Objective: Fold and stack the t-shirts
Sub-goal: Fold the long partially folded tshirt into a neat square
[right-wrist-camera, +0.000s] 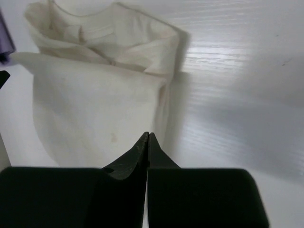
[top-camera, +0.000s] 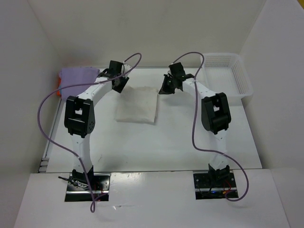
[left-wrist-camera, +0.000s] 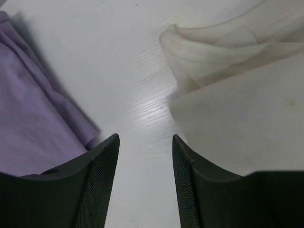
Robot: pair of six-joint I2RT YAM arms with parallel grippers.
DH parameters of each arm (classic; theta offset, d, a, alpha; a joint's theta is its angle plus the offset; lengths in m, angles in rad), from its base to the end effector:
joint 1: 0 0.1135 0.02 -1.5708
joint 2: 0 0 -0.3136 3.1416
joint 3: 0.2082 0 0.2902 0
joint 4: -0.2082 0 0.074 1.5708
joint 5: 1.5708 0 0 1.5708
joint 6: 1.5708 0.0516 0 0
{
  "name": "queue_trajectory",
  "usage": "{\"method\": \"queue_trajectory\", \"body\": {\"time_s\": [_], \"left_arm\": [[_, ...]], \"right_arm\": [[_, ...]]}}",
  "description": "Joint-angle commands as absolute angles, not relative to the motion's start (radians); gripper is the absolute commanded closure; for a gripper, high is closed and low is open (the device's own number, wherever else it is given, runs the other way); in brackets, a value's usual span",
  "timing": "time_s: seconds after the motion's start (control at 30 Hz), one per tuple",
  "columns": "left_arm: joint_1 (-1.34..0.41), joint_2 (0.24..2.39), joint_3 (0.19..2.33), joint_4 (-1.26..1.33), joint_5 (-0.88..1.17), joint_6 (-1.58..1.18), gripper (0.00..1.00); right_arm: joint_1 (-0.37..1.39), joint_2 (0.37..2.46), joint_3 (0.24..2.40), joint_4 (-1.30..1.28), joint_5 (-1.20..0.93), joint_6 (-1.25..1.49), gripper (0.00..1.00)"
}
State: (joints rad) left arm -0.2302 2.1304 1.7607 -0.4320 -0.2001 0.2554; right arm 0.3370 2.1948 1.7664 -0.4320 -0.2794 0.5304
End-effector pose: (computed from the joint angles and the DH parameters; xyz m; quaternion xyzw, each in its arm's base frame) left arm 0.5471 -0.1177 0.2431 0.1854 0.9043 0.0973 0.3721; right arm 0.5304 0.2009 0.2109 0.0414 0.9288 0.2632 0.2576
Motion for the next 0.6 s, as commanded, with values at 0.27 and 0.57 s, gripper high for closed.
{"method": "queue_trajectory", "body": {"time_s": [0.27,0.57], "left_arm": [[-0.235,2.026,1.71,-0.466,0.163,0.281,0.68],[-0.235,2.175,1.809,-0.477,-0.004,0.244,0.64]], "right_arm": [[0.413,2.224,1.854,-0.414,-0.275,0.545,1.0],[0.393,2.347,1.957,-0.483,-0.247,0.545,1.0]]}}
